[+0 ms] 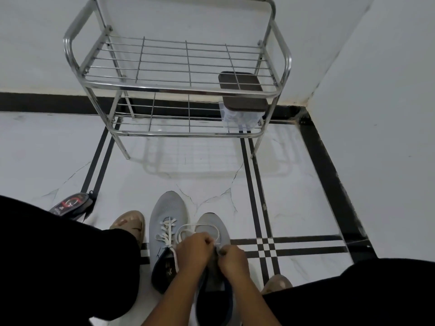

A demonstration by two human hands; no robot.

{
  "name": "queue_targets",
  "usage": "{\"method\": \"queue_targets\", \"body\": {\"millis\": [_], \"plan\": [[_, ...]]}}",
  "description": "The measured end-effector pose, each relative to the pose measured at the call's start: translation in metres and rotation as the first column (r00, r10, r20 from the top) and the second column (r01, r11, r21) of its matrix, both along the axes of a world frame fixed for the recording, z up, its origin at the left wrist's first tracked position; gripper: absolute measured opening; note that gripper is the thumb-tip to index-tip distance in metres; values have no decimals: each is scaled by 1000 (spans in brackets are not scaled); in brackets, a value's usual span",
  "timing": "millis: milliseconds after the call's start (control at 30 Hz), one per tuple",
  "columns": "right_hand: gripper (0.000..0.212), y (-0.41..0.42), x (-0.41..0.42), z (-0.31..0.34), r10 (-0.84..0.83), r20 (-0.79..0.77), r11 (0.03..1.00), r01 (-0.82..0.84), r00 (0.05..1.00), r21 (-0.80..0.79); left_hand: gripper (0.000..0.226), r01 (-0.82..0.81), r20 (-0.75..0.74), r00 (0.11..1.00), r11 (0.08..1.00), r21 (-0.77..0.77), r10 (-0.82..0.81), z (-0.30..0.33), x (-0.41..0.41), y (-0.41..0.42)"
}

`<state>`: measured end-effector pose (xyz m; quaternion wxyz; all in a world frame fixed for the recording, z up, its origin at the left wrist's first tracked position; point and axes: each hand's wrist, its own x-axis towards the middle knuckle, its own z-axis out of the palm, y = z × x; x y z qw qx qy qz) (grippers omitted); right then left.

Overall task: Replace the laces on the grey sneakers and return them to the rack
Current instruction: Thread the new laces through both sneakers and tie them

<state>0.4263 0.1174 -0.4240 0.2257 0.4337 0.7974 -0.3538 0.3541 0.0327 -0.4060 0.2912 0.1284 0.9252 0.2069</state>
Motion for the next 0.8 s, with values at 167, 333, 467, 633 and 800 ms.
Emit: {"method": "queue_targets", "body": {"millis": [167,333,467,633,800], "plan": [[20,17,1,-12,-132,-18,977,127,991,-169,19,44,-117,992,995,-91,-54,-14,5,8],[21,24,4,-25,-280,-34,924,260,959,-281,24,-5,-179,983,983,-184,-28,-25,10,12],[24,27,8,-32,-383,0,867,360,924,-343,27,11,-146,988,974,-225,-45,-28,11,14],[21,28,7,-37,-471,23,807,441,882,-392,27,1,-142,989,967,-255,-38,-30,12,13],[21,28,6,-35,-452,25,814,423,892,-398,21,-72,-141,989,976,-207,43,-35,15,15]]}}
